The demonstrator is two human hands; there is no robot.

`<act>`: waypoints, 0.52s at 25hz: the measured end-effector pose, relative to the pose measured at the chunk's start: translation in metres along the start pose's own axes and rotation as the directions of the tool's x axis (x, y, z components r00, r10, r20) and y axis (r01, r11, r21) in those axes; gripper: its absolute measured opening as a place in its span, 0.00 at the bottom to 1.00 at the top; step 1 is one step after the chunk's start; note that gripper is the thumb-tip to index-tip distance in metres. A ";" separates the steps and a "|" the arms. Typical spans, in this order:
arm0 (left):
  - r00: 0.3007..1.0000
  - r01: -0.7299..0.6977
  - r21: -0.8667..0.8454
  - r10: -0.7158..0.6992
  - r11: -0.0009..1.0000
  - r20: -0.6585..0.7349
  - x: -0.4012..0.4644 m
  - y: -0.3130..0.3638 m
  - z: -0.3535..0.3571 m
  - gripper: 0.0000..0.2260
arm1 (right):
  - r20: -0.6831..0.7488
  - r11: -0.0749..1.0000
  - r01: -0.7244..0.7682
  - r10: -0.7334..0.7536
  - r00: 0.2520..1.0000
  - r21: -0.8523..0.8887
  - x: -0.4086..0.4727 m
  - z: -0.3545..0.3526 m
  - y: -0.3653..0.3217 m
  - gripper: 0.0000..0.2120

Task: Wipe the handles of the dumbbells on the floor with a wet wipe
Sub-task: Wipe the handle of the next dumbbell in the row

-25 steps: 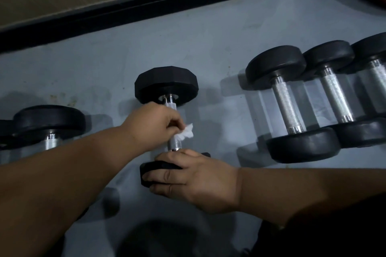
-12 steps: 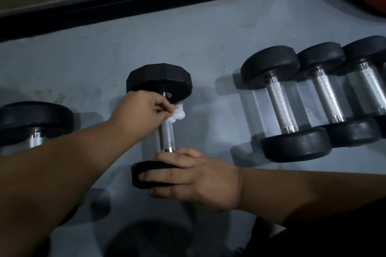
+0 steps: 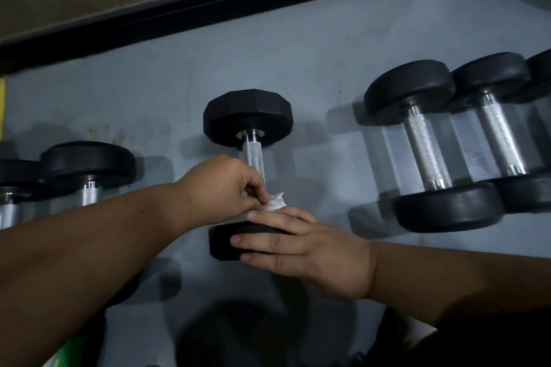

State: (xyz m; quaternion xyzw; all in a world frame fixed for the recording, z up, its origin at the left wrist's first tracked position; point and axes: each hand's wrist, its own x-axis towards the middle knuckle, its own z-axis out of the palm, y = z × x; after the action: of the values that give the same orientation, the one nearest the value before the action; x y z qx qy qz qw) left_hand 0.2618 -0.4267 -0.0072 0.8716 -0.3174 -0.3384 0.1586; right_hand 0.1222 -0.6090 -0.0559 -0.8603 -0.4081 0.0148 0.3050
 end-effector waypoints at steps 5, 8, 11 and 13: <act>0.983 0.071 -0.025 -0.075 0.997 -0.167 0.023 -0.001 -0.007 0.06 | -0.004 0.999 -0.002 0.002 1.000 0.054 -0.001 -0.002 0.000 0.27; 0.942 0.104 -0.031 -0.108 0.994 -0.316 0.044 -0.006 -0.018 0.07 | -0.010 0.995 -0.002 0.003 1.000 0.102 0.000 -0.005 0.001 0.25; 0.911 0.139 -0.031 -0.140 0.990 -0.387 0.054 -0.010 -0.016 0.07 | -0.020 0.994 -0.007 0.010 1.000 0.107 -0.001 -0.005 0.001 0.23; 0.910 0.134 -0.085 -0.157 0.987 -0.384 0.051 -0.012 -0.012 0.07 | -0.021 0.993 -0.005 0.008 1.000 0.117 -0.001 -0.005 0.001 0.23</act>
State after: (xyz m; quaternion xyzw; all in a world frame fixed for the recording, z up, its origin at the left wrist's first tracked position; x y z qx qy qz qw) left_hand 0.3044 -0.4504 -0.0290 0.9378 -0.2040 -0.1781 0.2173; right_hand 0.1238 -0.6129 -0.0526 -0.8424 -0.4004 0.0303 0.3593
